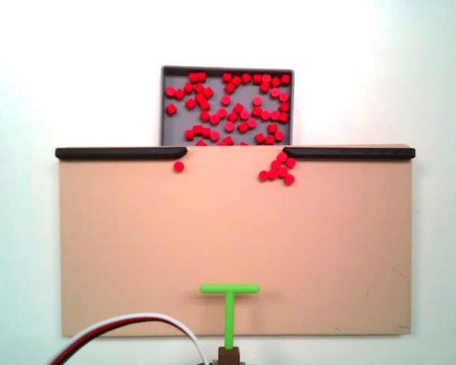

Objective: Push granules from left to the grey container

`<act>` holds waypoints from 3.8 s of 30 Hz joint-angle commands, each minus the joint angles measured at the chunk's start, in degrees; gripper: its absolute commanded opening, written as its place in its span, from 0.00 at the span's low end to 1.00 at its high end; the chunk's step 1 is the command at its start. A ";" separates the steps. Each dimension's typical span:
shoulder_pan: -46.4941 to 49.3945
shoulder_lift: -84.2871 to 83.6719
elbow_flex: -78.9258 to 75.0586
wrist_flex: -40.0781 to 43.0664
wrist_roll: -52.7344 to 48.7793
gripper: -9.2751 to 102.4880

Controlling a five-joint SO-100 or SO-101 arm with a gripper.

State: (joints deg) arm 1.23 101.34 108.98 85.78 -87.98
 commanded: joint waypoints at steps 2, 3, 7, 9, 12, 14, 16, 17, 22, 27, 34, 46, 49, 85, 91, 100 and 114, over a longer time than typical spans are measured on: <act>0.35 2.11 -1.14 0.18 -0.88 0.08; 0.35 2.20 -1.14 0.18 -0.97 0.08; 0.53 2.02 -1.14 0.18 -1.32 0.08; 0.79 1.85 -1.14 0.18 -1.58 0.08; 1.41 1.49 -1.14 0.18 -2.20 0.08; 1.85 1.32 -1.14 0.18 -2.81 0.08; 2.20 1.32 -1.14 0.18 -3.34 0.08; 2.29 1.32 -1.14 0.18 -3.52 0.08; 2.29 1.58 -1.14 0.18 -3.69 0.08; 2.02 2.29 -1.14 0.18 -3.69 0.08; -0.62 2.81 -1.14 0.18 -2.81 0.08; -3.96 3.87 -1.14 0.18 16.44 0.08; -3.69 1.76 -1.23 0.18 22.24 0.08; -19.07 -33.66 -43.77 0.88 80.42 0.08; -20.13 -35.16 -45.97 0.97 88.86 0.08; -21.18 -38.67 -51.94 0.97 94.31 0.08; -18.98 -47.29 -63.28 5.10 98.26 0.08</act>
State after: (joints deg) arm -18.37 55.72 53.00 88.07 9.76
